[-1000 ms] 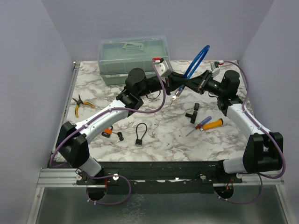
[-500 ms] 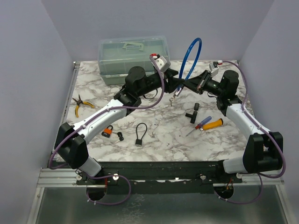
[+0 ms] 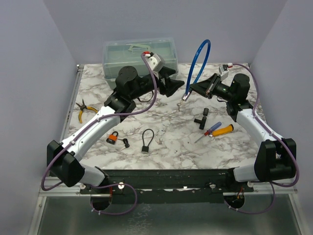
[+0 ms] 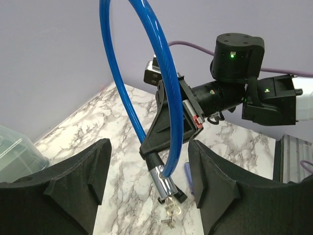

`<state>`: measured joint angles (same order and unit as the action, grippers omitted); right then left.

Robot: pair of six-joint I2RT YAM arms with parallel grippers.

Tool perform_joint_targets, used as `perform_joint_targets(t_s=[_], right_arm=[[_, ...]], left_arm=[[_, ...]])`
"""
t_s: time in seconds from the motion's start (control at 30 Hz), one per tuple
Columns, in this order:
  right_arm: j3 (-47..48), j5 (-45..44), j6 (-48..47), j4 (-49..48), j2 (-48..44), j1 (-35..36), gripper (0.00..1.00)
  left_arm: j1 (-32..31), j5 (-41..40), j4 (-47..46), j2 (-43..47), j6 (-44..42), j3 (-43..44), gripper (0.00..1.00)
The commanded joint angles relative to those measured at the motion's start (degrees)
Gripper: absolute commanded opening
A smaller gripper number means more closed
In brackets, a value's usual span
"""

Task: Lock with the key
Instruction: Lock the lock.

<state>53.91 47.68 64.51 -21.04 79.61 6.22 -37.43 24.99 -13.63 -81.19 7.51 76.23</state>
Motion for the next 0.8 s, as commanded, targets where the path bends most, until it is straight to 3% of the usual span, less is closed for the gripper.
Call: perform_joint_targets(t_s=[0.0, 0.4, 0.53, 0.77], right_arm=[[1.49, 1.32, 1.37, -4.36, -0.47, 0.20, 0.00], [1.96, 0.66, 2.55, -5.35, -0.72, 0.20, 0.00], [2.96, -0.48, 1.23, -3.73, -0.68, 0.20, 0.00], [3.73, -4.42, -2.25, 0.25, -2.06, 0.20, 0.00]], left_arm=[[0.77, 5.23, 3.41, 2.58, 0.30, -3.41, 0.68], [0.96, 3.62, 5.79, 3.19, 1.95, -10.22, 0.60], [0.62, 0.15, 5.17, 3.34, 5.29, -12.28, 0.51], [-3.80, -11.24, 2.26, 5.15, -4.71, -15.41, 0.47]])
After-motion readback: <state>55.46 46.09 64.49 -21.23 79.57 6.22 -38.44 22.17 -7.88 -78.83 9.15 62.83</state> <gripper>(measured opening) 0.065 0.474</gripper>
